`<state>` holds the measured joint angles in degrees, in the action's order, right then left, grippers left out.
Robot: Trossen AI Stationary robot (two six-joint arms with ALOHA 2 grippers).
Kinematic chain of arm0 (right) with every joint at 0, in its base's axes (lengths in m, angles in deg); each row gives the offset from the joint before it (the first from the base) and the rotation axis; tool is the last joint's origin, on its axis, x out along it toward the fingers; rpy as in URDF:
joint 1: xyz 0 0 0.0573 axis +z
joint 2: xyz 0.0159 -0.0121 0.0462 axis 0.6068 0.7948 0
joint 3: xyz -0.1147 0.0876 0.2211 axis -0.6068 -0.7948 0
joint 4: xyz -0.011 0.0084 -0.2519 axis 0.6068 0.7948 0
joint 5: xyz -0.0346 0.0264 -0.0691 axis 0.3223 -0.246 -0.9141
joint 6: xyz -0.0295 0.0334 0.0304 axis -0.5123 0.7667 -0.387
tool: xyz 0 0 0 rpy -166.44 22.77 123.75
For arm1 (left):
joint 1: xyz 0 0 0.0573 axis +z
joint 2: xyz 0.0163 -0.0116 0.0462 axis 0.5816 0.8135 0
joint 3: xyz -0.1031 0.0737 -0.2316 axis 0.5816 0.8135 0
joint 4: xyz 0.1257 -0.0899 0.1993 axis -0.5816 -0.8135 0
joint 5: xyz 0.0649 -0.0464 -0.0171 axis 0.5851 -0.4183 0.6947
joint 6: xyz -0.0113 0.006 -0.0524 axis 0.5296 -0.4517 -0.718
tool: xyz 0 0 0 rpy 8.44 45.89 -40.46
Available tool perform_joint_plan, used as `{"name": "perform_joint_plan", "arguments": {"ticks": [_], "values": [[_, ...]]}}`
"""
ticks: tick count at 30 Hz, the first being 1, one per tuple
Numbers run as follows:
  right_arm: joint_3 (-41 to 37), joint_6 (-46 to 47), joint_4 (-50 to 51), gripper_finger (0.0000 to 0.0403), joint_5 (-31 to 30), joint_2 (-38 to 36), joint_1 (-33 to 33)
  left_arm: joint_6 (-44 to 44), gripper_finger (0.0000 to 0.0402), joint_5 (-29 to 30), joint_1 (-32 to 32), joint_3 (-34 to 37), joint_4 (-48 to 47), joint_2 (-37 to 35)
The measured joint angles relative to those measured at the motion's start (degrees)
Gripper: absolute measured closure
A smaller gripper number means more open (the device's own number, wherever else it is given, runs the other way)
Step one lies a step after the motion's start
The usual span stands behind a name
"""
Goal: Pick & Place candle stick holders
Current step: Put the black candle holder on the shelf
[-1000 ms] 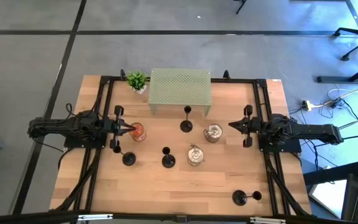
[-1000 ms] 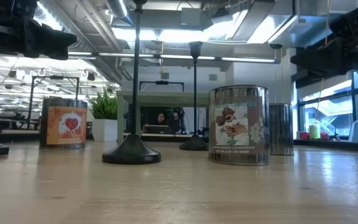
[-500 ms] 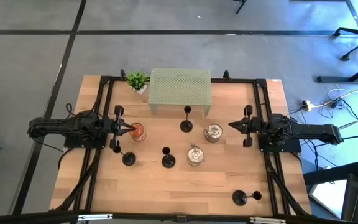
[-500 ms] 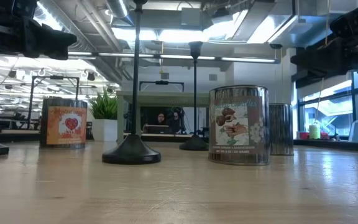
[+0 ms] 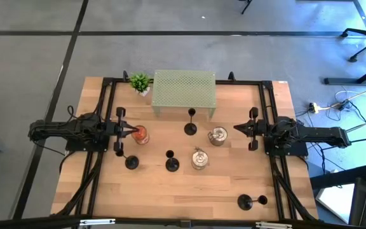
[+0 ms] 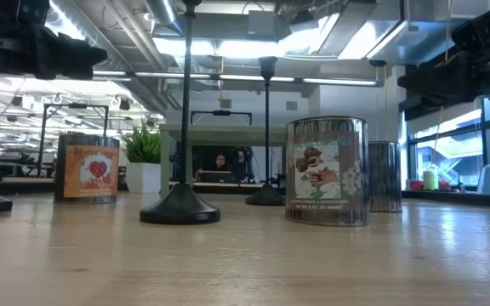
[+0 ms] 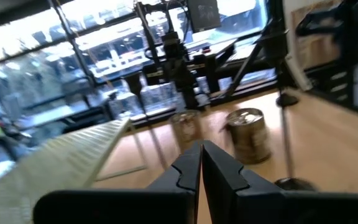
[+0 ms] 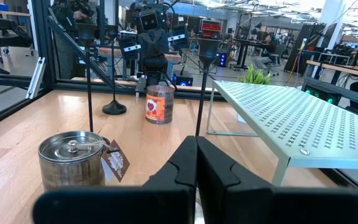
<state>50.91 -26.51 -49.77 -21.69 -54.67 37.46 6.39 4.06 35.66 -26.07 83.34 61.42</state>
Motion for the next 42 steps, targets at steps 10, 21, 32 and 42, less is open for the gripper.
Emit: {"name": "perform_joint_plan", "arguments": {"ticks": [10, 21, 32, 42], "values": [[0.0, 0.0, 0.0, 0.0397, 0.0, 0.0, 0.0, 0.9, 0.039, 1.4, 0.0, 0.0, 0.0, 0.0], [0.0, 0.0, 0.0, 0.0397, 0.0, 0.0, 0.0, 0.8, 0.0389, 0.4, 0.0, 0.0, 3.0, 0.0], [0.0, 0.0, 0.0, 0.0397, 0.0, 0.0, 0.0, -12.8, 0.0393, -0.2, 0.0, 0.0, 7.4, 0.0], [0.0, 0.0, 0.0, 0.0397, 0.0, 0.0, 0.0, -10.7, 0.0391, 3.8, 0.0, 0.0, 9.7, 0.0]]}}
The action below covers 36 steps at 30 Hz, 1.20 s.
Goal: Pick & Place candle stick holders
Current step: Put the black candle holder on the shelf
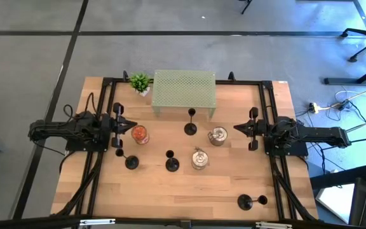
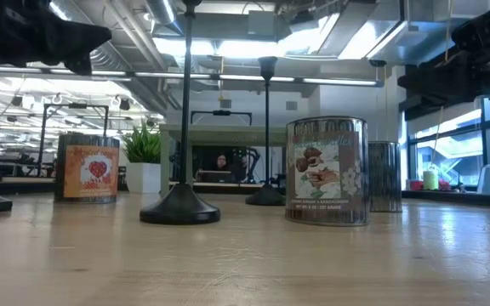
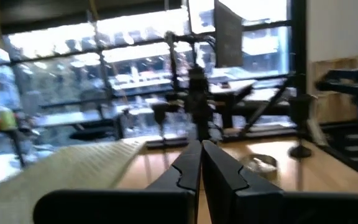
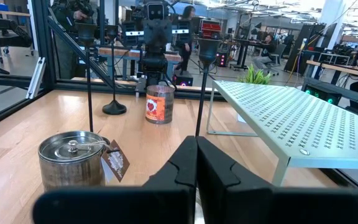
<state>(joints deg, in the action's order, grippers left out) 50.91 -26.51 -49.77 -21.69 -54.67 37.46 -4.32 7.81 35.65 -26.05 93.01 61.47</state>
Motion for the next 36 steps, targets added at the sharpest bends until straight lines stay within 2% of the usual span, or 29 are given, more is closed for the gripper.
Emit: {"name": "perform_joint_plan", "arguments": {"ticks": [10, 12, 17, 24, 29, 31, 36], "values": [[0.0, 0.0, 0.0, 0.0397, 0.0, 0.0, 0.0, -1.5, 0.0393, -1.4, 0.0, 0.0, 4.0, 0.0], [0.0, 0.6, 0.0, 0.0397, 0.0, 0.0, 0.0, -3.5, 0.0385, -1.2, 0.0, 0.0, 3.7, 0.0], [0.0, 11.3, 0.0, 0.0397, 1.4, 0.0, 0.0, -7.8, 0.0354, -0.9, 0.0, 0.0, 3.5, 0.0], [0.0, 10.6, -1.5, 0.0397, 1.4, 0.0, 0.0, -7.5, 0.0311, 3.5, 0.0, 0.0, 3.7, 0.0], [0.0, 15.3, -1.7, 0.0397, 1.5, 0.0, 0.0, -7.9, 0.0301, 4.7, 0.0, -1.0, 3.7, 0.0], [0.0, 15.1, -4.1, 0.0397, -0.1, 0.0, -0.1, -8.3, 0.0299, 5.2, 0.0, -1.6, 3.6, 0.0], [0.0, 17.7, -10.4, 0.0397, -5.9, 0.0, -0.1, -8.4, 0.0299, 10.4, 0.0, -3.7, 3.8, 0.0]]}}
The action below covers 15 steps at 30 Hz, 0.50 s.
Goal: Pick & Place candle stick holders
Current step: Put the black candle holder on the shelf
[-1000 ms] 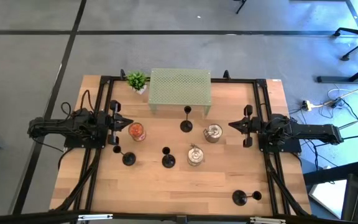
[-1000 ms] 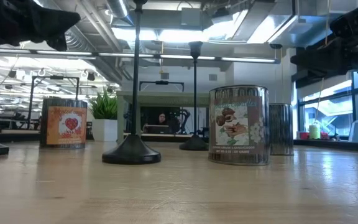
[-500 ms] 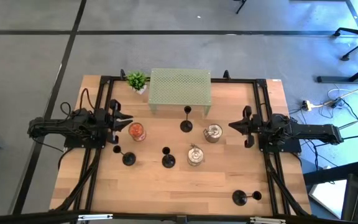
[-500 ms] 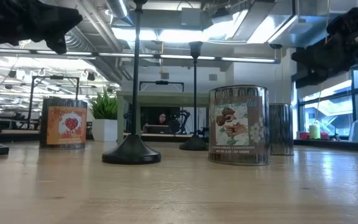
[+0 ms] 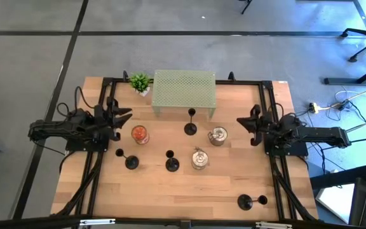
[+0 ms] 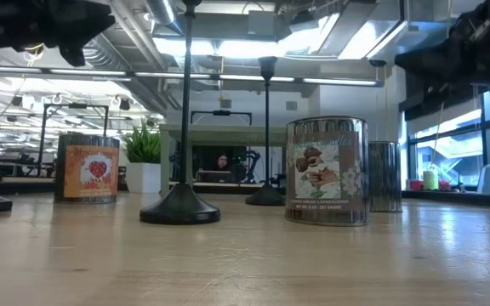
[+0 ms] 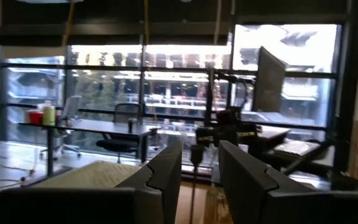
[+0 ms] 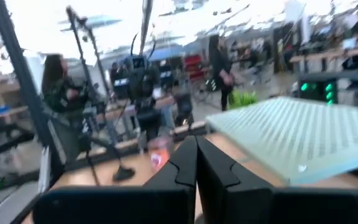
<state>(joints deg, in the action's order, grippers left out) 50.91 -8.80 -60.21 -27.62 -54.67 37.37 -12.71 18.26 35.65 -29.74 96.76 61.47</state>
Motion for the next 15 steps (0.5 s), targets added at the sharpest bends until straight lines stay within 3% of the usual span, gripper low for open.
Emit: {"name": "perform_joint_plan", "arguments": {"ticks": [4, 10, 15], "values": [[0.0, -4.4, -2.3, 0.0397, -2.0, 0.0, 0.0, -0.2, 0.0299, -1.1, 0.0, -0.5, 0.0, 0.0], [0.0, -11.5, -9.6, 0.039, 8.9, 0.0, 0.0, -0.1, 0.0299, -4.2, 0.0, -0.5, -0.1, 0.0], [0.0, -11.3, -10.8, 0.035, 12.4, 0.2, 0.0, 0.0, 0.0299, -3.0, 0.0, -0.5, -0.1, 0.0]]}}
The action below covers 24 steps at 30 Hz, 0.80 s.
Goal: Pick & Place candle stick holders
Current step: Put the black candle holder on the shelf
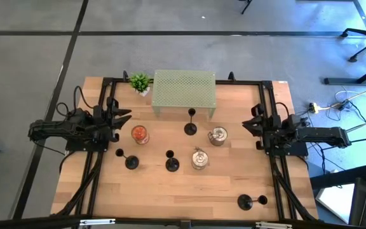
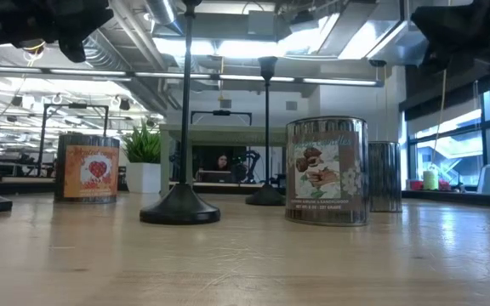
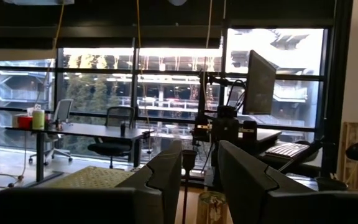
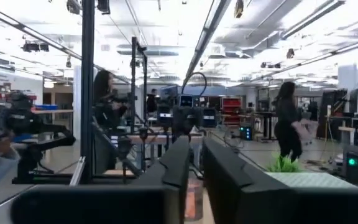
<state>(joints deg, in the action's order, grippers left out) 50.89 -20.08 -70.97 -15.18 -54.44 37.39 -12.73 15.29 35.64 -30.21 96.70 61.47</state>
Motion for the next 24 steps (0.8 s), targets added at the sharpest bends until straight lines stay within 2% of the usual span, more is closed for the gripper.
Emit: {"name": "perform_joint_plan", "arguments": {"ticks": [3, 5, 7, 10, 12, 13, 16, 20, 24], "values": [[0.0, 0.4, 0.4, 0.0317, 2.1, 1.0, 0.0, 0.0, 0.0299, 0.0, 0.0, 0.0, 0.0, 0.0], [0.9, 0.2, 2.8, 0.0296, 7.3, 1.8, 0.0, 0.0, 0.03, 0.0, 0.0, 0.0, 0.0, 0.0], [2.7, 0.2, 7.6, 0.0277, 15.5, 2.5, 0.0, 0.0, 0.03, 0.0, 0.0, 0.0, 0.0, 0.0], [4.7, 0.2, 15.5, 0.0258, 32.4, 3.5, 0.2, 0.0, 0.03, 0.0, 0.0, 0.0, -0.1, 0.0], [5.1, 0.2, 16.8, 0.0252, 42.6, 4.0, 0.6, 0.0, 0.03, 0.0, 0.0, 0.0, -0.3, 0.0], [5.1, 0.0, 16.8, 0.0251, 45.6, 4.2, 1.1, 0.0, 0.03, 0.0, 0.0, 0.0, -0.4, 0.0], [5.1, -0.2, 16.4, 0.0249, 47.2, 4.4, 3.0, -0.1, 0.03, 0.0, 0.0, 0.0, -0.4, 0.0], [5.1, -1.4, 13.6, 0.0249, 45.0, 5.5, 6.4, -0.3, 0.03, 0.0, 0.0, 0.0, -0.3, 0.0], [5.1, -1.9, 6.8, 0.0249, 42.4, 10.1, 11.2, -2.5, 0.03, 0.0, 0.0, 0.0, -0.3, 0.0]]}}
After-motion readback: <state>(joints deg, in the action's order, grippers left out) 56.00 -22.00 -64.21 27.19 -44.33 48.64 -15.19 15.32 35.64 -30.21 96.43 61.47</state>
